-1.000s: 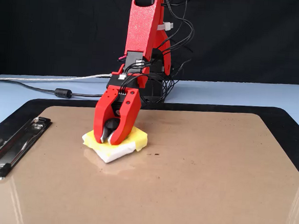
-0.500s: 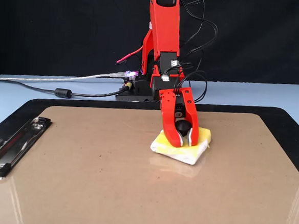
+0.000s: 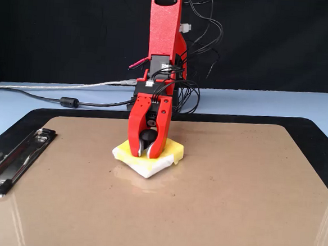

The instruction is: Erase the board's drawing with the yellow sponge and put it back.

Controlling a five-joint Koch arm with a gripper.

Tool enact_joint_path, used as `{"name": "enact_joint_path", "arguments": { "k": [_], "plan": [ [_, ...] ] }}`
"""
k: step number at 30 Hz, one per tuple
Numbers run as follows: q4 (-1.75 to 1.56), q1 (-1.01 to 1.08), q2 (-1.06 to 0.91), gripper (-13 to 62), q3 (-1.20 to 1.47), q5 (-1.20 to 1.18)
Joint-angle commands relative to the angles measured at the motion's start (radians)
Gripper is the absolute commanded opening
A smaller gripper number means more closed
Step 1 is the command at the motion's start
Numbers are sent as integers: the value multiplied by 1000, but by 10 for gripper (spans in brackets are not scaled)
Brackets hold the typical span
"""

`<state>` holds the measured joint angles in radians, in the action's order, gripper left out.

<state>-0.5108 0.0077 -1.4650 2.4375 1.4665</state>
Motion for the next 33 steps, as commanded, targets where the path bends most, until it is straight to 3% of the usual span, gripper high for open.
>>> {"name": "enact_joint_path", "arguments": {
  "k": [1, 8, 15, 21, 33],
  "plan": [
    [3, -140, -64, -80, 6, 91],
    [32, -468, -192, -80, -3, 313],
    [422, -657, -482, -80, -55, 385],
    [492, -917, -407, -80, -158, 520],
    [485, -931, -202, -80, -244, 517]
  ]
}}
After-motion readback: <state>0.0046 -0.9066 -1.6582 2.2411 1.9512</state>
